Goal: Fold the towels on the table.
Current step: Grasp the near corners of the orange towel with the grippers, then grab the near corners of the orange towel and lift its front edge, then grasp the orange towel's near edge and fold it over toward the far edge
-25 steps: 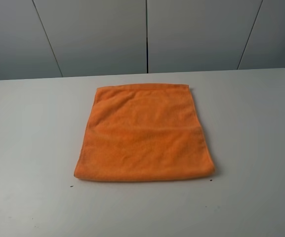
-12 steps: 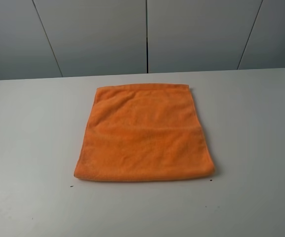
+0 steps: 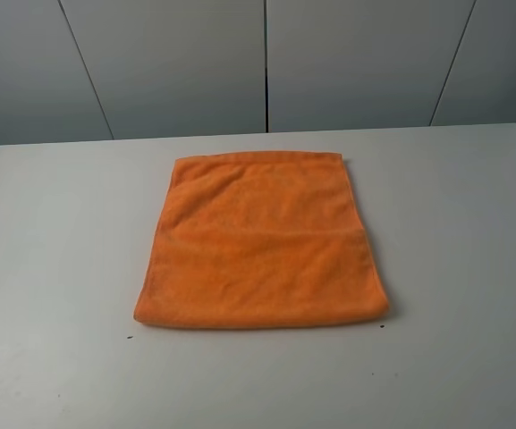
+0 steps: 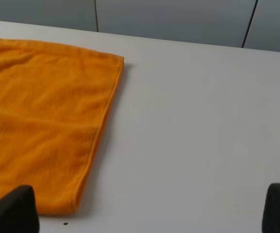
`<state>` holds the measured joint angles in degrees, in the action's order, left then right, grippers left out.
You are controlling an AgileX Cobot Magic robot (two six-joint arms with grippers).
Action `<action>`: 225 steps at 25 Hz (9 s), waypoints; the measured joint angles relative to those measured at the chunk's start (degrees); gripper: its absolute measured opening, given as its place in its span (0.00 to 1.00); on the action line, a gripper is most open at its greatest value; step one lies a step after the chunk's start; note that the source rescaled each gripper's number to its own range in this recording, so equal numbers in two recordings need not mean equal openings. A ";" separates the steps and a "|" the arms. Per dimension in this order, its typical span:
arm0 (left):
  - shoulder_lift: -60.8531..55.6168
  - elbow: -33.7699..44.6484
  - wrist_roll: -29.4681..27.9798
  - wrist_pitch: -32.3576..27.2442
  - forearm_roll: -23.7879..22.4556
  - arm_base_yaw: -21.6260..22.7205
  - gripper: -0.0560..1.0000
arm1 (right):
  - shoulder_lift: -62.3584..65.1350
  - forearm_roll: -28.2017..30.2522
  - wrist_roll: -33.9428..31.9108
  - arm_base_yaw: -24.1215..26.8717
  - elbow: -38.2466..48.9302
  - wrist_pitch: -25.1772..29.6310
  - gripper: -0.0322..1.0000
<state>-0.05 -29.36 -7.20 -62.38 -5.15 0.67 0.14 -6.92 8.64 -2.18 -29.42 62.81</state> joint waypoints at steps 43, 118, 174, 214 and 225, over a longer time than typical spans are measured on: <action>28.79 -9.45 18.22 4.52 4.03 0.00 0.99 | -28.66 -3.33 21.43 -5.52 -12.86 -6.93 1.00; 100.18 -12.04 56.70 39.18 6.99 -34.50 0.99 | -101.37 11.85 46.25 -35.44 -13.43 -26.96 1.00; 105.34 -12.04 55.60 43.04 7.97 -34.50 0.06 | -103.66 12.26 42.95 -35.44 -13.63 -32.43 0.03; 81.48 -13.86 21.31 40.08 -31.21 -25.20 0.06 | -99.67 26.52 32.64 -35.79 -36.84 -24.27 0.03; 91.95 -22.01 21.21 39.97 -33.92 -23.57 0.05 | -101.76 32.67 30.08 -35.79 -37.61 -27.28 0.03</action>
<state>91.90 -51.37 14.01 -22.41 -39.07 -22.91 -101.63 25.75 38.73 -37.97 -67.03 35.53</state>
